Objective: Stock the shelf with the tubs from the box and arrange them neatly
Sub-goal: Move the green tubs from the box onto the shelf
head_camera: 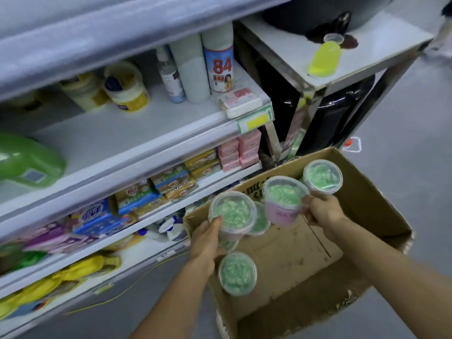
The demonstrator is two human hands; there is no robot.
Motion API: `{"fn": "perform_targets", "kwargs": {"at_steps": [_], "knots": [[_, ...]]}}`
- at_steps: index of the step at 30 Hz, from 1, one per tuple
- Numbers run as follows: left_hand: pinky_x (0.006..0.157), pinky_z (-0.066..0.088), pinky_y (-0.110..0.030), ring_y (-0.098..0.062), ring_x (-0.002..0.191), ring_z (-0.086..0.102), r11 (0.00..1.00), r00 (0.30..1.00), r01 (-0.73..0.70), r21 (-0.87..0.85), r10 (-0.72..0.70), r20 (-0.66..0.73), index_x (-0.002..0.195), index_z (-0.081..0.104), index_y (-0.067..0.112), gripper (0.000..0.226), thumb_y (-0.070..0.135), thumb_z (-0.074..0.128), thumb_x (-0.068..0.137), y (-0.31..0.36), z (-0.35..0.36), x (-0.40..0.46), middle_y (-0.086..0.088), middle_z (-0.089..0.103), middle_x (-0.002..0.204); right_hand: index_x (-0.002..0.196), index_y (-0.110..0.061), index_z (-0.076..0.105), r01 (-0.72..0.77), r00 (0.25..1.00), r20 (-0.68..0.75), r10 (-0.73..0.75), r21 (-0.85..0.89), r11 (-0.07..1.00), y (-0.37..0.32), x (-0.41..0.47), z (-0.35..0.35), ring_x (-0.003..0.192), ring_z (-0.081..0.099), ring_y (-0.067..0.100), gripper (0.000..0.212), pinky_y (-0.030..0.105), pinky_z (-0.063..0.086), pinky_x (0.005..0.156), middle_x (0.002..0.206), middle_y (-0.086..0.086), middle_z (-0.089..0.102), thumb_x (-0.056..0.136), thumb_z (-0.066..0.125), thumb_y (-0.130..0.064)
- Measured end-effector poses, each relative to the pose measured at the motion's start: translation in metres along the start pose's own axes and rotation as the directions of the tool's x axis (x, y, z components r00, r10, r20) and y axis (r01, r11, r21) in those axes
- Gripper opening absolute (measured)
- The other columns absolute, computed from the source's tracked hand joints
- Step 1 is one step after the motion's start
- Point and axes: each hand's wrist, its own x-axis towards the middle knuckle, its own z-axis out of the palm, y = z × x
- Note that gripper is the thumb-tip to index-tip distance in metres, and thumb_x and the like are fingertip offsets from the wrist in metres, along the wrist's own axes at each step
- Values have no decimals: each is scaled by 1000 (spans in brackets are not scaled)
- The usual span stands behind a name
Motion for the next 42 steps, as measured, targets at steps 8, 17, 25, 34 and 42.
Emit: {"fn": "perform_targets", "kwargs": {"at_steps": [8,17,25,34,42], "knots": [[59,48,-31,-30,83,66,974,986,-157,-164,146,-77,101,61,17,27,39,64,86,40,-71,-103,-4,63,95,116,-10,60,272,948,159,-274,34,962,-60,-114,13,37,35,12,25,22,27,35,46,4,56,92,52,-8],[59,46,-34,-28,77,57,876,900,-436,-205,420,-119,100,64,21,34,50,60,83,114,-161,-199,-13,69,96,104,-12,68,487,782,362,-507,153,860,-156,-210,53,32,39,13,22,19,30,35,46,6,56,86,54,-10],[65,58,-36,-31,89,68,786,814,-580,-213,547,-197,102,57,30,38,58,62,77,193,-237,-233,-12,64,104,110,-38,65,606,627,405,-665,282,743,-264,-275,135,44,38,16,42,25,30,41,49,3,53,87,46,-8],[63,58,-36,-33,91,67,696,733,-679,-233,622,-277,104,57,26,35,53,59,83,281,-325,-239,-17,60,108,84,-14,74,660,605,447,-659,183,729,-350,-307,247,40,32,12,21,19,23,36,45,0,43,79,54,-8],[72,59,-42,-32,81,68,651,697,-715,-256,631,-340,106,57,16,44,54,60,83,335,-383,-245,-17,56,103,100,-14,69,746,523,467,-713,153,648,-371,-316,333,42,43,16,21,26,34,43,63,9,57,90,50,-9]]}}
